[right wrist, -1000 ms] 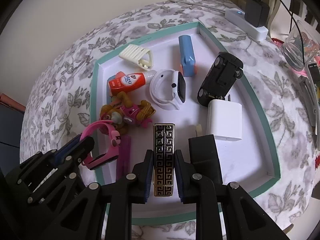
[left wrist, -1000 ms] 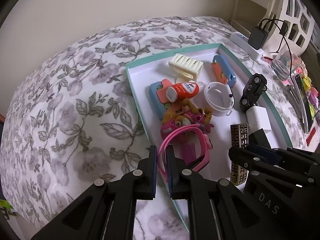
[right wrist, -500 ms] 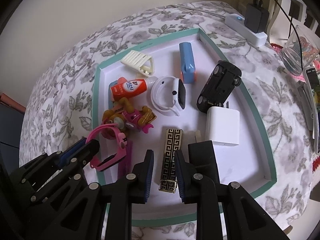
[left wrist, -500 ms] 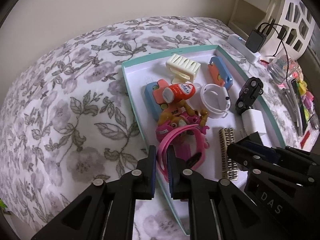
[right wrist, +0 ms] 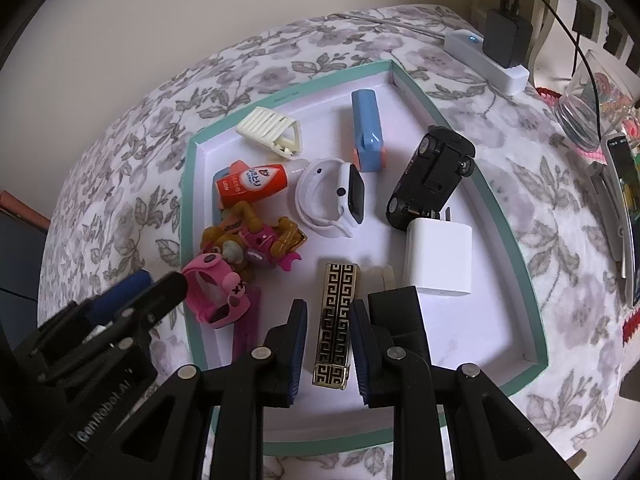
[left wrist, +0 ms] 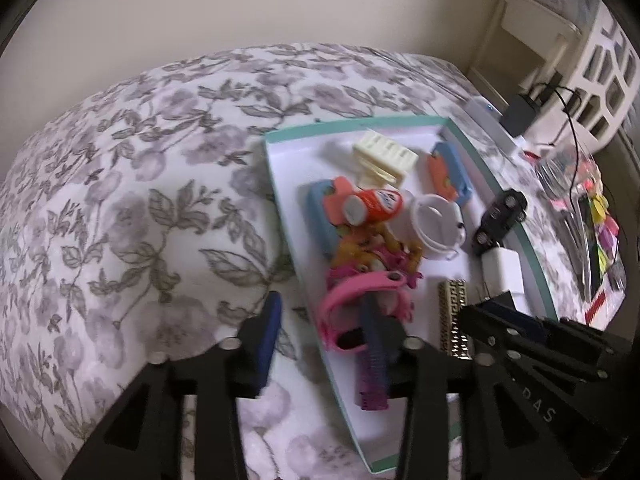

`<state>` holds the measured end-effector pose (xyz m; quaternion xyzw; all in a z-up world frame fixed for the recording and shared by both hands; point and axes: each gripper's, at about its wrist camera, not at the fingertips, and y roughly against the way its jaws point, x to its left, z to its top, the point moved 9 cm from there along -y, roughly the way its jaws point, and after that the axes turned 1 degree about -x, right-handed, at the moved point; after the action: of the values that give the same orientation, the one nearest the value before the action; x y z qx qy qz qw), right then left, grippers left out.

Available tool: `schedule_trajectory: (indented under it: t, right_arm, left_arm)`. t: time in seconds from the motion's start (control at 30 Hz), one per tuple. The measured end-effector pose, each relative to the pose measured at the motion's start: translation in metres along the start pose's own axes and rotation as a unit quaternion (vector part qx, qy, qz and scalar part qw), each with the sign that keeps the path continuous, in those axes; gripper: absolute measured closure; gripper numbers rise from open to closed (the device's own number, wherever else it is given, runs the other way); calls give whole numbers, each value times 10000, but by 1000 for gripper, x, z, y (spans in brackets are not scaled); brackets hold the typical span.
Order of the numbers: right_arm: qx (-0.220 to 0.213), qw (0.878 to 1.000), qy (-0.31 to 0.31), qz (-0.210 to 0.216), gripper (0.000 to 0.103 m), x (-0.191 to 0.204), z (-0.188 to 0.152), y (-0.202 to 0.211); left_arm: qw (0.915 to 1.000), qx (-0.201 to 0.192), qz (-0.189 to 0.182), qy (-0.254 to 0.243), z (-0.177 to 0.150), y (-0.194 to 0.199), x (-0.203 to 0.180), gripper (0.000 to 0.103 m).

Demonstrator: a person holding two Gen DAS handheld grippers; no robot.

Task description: Organize rigid objects

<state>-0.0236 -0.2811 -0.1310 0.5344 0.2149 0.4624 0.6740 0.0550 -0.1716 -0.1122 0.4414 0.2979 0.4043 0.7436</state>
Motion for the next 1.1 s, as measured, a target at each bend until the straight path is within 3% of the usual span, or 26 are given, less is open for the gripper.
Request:
schedule_trajectory:
  t: [0.13,0.47,0.53,1.0,1.1]
  right_arm:
    - [-27,10000,69,-34,60,3,0,-1]
    - [-130,9996,235,-10,37,11,1,-1]
    - [-183,9995,275,1,33,15,1,0]
    - [-359,9984,445,24,2,25,-2,6]
    - [-388,9980,495,-43,0,25,-3,7]
  left_arm:
    - [9996,-69,147,233,4,2,14,33]
    - [9928,158,963,702,-6,-4,64,27]
    - [9911,190,1054,796,-10,-3,73,17]
    - [9852,140,1498,823,-34,19,96,16]
    - [9836,165,1561,894,-43,24,103,16]
